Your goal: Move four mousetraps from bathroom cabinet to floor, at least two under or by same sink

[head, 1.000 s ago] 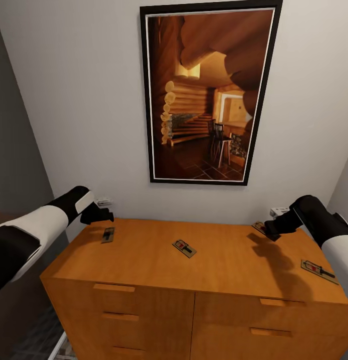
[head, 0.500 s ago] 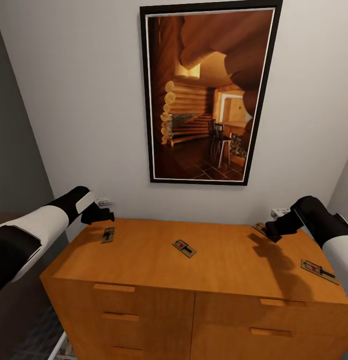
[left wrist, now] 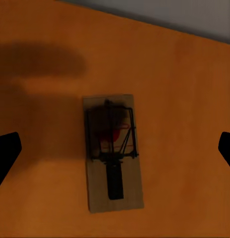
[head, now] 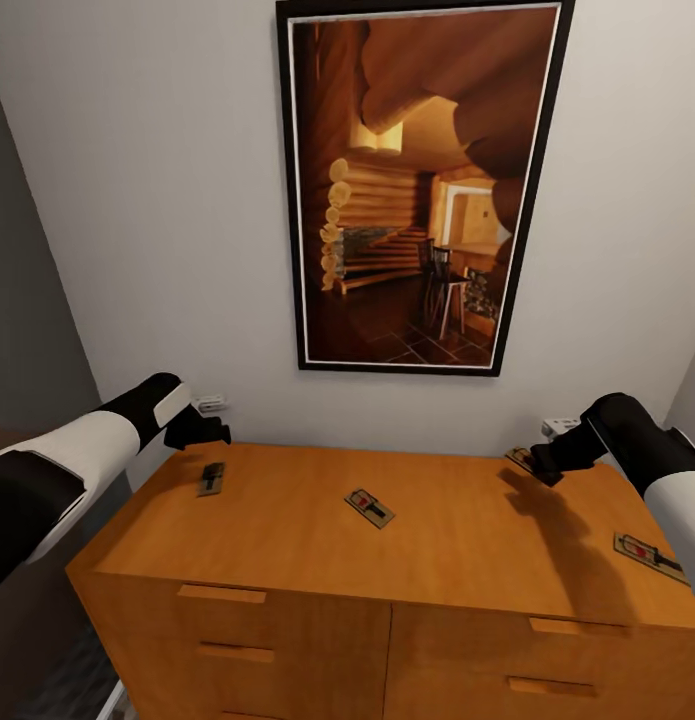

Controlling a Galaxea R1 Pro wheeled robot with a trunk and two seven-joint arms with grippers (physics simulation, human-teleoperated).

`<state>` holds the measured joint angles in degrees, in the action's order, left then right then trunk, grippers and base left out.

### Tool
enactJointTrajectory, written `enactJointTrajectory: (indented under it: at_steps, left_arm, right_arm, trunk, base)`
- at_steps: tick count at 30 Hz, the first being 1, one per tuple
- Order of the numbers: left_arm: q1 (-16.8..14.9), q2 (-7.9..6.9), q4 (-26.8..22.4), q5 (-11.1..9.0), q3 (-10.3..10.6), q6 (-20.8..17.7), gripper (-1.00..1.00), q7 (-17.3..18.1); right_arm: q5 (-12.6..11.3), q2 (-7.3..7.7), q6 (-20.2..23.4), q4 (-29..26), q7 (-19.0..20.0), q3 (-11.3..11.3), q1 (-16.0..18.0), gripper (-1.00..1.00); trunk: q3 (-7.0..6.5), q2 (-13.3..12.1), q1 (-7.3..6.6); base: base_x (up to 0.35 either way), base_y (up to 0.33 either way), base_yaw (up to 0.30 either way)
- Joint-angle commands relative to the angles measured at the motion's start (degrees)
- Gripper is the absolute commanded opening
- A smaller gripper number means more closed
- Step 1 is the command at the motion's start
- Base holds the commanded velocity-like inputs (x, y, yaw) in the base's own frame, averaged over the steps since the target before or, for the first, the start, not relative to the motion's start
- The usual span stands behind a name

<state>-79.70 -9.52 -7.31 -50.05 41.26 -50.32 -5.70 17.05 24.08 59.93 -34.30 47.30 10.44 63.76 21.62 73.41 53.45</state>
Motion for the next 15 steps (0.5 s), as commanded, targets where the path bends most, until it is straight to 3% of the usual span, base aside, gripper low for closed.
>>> enactJointTrajectory:
  at_steps: [1, 15]
  left_arm:
    - [-0.02, -0.02, -0.17, -0.59, 0.14, -0.26, 1.00, -0.58]
    - [-0.02, 0.10, 0.35, -0.97, 0.14, -0.21, 1.00, -0.80]
  right_arm:
    - [0.53, 0.06, 0.07, -0.07, 0.58, 0.22, 0.05, -1.00]
    - [0.53, 0.21, 0.07, 0.01, 0.60, 0.20, 0.05, -1.00]
  trunk:
    - [0.07, 0.04, 0.01]
    - [0.07, 0.04, 0.01]
  base:
    - [0.050, 0.000, 0.000]
    - [0.010, 0.000, 0.000]
